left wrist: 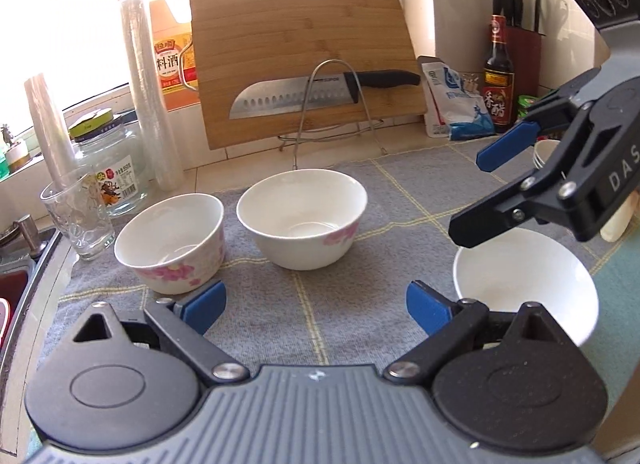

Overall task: Organize plates and bowls
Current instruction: 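Move the right gripper back to another pink-flower white bowl, then grasp the rim of the second bowl with the right gripper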

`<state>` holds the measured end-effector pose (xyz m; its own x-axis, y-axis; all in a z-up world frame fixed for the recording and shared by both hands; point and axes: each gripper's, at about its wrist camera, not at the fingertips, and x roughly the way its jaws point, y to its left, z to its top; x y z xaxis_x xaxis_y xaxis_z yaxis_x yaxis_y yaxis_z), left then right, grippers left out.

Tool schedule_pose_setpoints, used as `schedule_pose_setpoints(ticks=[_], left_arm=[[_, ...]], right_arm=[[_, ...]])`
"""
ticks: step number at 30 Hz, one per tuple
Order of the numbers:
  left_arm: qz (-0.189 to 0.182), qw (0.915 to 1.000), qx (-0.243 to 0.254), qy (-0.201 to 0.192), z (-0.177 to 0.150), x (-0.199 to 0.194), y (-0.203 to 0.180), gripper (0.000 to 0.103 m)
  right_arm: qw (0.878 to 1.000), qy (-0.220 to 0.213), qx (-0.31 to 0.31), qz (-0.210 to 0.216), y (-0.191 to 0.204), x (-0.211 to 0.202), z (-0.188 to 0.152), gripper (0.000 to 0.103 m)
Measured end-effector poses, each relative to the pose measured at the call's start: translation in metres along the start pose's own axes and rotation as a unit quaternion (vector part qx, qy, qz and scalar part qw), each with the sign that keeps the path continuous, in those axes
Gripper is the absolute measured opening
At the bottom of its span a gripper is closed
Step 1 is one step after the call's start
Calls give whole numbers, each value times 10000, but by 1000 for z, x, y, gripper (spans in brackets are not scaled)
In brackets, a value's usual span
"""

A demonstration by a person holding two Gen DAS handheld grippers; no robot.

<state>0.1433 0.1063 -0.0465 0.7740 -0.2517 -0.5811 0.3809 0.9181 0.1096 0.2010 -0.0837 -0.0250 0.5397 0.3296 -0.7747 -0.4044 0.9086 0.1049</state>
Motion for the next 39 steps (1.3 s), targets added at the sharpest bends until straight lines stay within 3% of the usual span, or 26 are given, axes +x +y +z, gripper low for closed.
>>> schedule_pose_setpoints(ticks=[5, 15, 27, 39], left_arm=[[169, 9998, -43, -15, 7, 18, 3, 97], [150, 9998, -115, 72, 13, 52, 6, 96], [14, 9999, -76, 150, 20, 70, 9, 89], [-50, 9998, -68, 152, 23, 76, 14, 82]], right_arm=[[9995, 100, -236, 171, -10, 18, 22, 103], [9963, 346, -485, 618, -22, 66, 61, 101], [9944, 596, -272, 830, -36, 112, 83, 84], [9933, 687, -210, 909, -37, 128, 88, 71]])
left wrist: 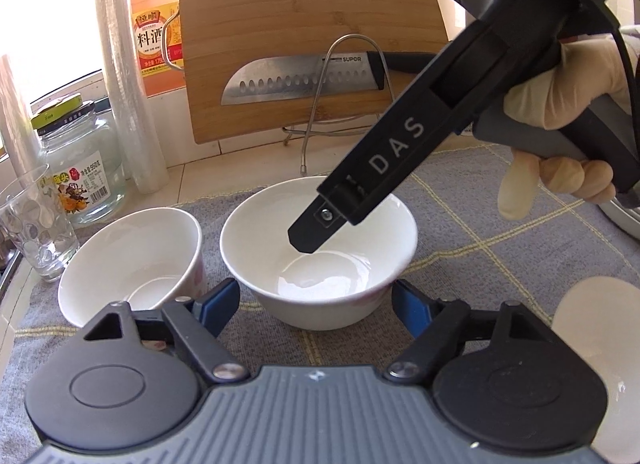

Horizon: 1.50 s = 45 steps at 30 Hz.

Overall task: Organize plates and bowls
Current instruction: 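Grasp the rim of the second bowl with the right gripper, then lift the second bowl with the right gripper and carry it over the first bowl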

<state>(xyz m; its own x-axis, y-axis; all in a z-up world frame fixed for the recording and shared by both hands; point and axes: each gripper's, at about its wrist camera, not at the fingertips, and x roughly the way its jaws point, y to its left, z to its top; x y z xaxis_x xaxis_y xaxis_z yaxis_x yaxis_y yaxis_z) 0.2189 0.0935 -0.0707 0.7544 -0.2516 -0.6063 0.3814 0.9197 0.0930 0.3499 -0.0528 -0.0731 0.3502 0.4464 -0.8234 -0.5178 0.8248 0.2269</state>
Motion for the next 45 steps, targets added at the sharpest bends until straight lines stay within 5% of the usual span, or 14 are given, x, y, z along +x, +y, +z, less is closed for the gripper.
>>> schedule_pose_setpoints(ticks=[20, 45], left_arm=[[-96, 9999, 80, 89, 0, -4, -2, 82], [-180, 9996, 199, 73, -6, -90, -46, 82]], right_arm=[[9998, -68, 139, 130, 6, -13, -4, 68], [9974, -455, 286, 472, 48, -99, -55, 68]])
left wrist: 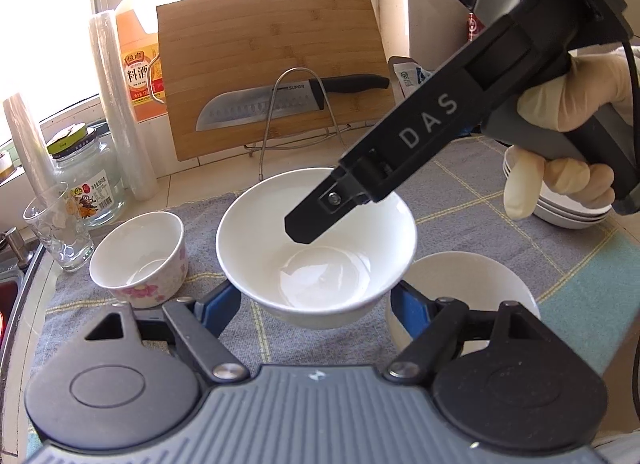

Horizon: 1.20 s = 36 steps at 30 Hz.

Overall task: Organize plates and bowls
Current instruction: 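Lift the second bowl with the right gripper and carry it over the first bowl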

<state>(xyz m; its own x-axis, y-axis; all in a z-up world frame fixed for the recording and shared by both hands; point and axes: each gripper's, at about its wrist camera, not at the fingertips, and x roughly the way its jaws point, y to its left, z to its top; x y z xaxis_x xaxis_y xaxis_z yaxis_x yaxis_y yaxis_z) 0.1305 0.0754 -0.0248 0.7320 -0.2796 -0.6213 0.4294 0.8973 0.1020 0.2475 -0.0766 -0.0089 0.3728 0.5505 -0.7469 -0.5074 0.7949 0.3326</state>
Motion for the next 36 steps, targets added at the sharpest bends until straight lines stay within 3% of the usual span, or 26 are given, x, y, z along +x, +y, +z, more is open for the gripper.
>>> schedule_pose_setpoints(ticks=[13, 36], left_arm=[[-245, 9997, 41, -8, -5, -31, -26, 82], [-747, 9963, 312, 277, -13, -21, -62, 82]], right_arm=[[9998, -109, 127, -78, 11, -36, -35, 68], [9971, -29, 676, -358, -2, -54, -85, 68]])
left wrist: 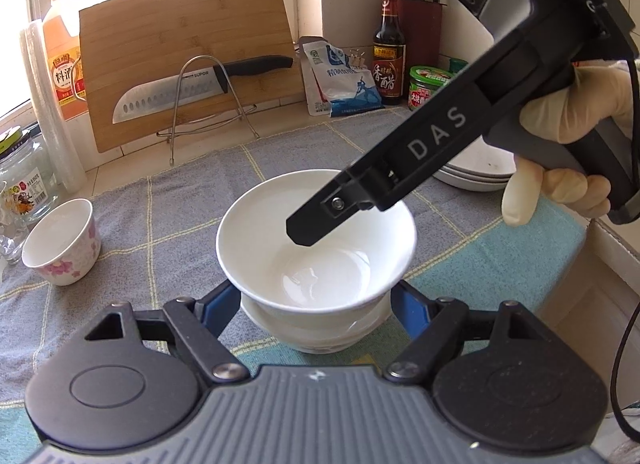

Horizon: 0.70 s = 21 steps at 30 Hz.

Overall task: Organize plates and bowls
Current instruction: 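Lift the second bowl with the right gripper and carry it over the first bowl, then lower the held bowl into the first bowl and open the right gripper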

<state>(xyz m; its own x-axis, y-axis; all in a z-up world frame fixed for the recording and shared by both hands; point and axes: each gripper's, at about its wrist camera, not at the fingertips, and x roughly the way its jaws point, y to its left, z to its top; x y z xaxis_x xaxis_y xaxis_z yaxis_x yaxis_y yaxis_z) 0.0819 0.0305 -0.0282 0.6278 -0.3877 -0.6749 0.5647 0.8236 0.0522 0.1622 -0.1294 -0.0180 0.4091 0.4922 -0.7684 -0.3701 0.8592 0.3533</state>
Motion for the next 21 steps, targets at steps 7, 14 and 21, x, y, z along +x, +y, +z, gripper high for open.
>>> schedule_pose_setpoints(ticks=[7, 14, 21], left_arm=[[-18, 9999, -17, 100, -4, 6, -1, 82], [-46, 9999, -37, 122, -2, 8, 0, 82], [-70, 9999, -50, 121, -2, 10, 1, 83]], right_arm=[[10000, 68, 12, -6, -2, 6, -2, 68], [9999, 90, 28, -35, -3, 10, -5, 68], [10000, 80, 13, -55, -2, 11, -4, 69]])
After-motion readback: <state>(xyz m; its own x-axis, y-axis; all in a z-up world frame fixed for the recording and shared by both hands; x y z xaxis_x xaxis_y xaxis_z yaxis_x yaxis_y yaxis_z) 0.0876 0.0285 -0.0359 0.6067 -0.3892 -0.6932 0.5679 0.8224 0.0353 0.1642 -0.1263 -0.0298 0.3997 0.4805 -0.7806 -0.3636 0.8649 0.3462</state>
